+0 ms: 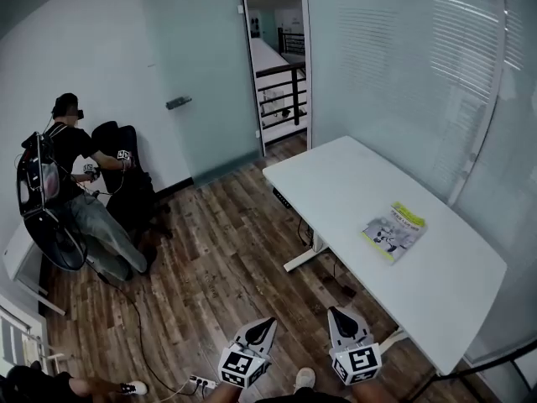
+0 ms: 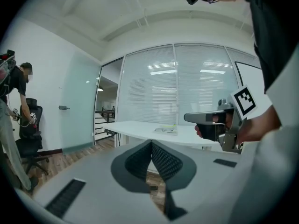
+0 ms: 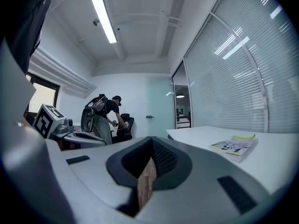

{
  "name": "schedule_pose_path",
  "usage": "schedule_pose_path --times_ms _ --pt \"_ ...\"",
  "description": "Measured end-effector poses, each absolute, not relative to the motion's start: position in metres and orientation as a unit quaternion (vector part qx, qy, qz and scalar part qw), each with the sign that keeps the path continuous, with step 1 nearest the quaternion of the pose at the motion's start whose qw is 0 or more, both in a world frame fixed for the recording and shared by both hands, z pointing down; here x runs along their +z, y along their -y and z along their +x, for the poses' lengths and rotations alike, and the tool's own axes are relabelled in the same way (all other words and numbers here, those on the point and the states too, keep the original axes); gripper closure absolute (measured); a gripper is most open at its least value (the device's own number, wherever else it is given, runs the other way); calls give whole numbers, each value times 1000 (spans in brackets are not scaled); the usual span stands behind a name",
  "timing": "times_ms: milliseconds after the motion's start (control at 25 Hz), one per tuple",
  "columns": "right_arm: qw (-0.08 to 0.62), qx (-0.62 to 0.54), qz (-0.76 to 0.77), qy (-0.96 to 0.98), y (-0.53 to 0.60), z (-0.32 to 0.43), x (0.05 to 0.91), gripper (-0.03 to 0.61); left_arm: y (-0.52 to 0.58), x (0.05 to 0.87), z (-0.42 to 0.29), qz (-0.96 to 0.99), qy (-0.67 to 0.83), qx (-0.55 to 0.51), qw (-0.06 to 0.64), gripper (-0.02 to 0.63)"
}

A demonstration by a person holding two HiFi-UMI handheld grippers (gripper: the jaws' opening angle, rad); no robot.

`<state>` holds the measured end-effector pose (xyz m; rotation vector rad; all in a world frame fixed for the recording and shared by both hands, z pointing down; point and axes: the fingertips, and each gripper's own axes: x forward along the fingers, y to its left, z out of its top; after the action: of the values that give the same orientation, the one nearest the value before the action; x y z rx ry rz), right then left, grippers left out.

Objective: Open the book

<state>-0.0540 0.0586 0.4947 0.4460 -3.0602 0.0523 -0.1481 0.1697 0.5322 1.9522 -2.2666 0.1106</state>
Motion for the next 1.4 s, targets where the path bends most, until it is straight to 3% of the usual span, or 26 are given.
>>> schedule_pose_path --times_ms 560,760,1000,1400 --pt "23 15 155 988 35 -75 487 574 -76 516 -163 656 750 52 66 603" --pt "1 10 149 989 45 -89 462 572 -66 503 -173 650 754 12 95 603" --pt "-4 12 177 984 78 -80 463 574 -41 497 -190 656 751 22 63 603" --pt "21 30 249 968 126 -80 478 572 34 502 -194 729 680 33 71 601"
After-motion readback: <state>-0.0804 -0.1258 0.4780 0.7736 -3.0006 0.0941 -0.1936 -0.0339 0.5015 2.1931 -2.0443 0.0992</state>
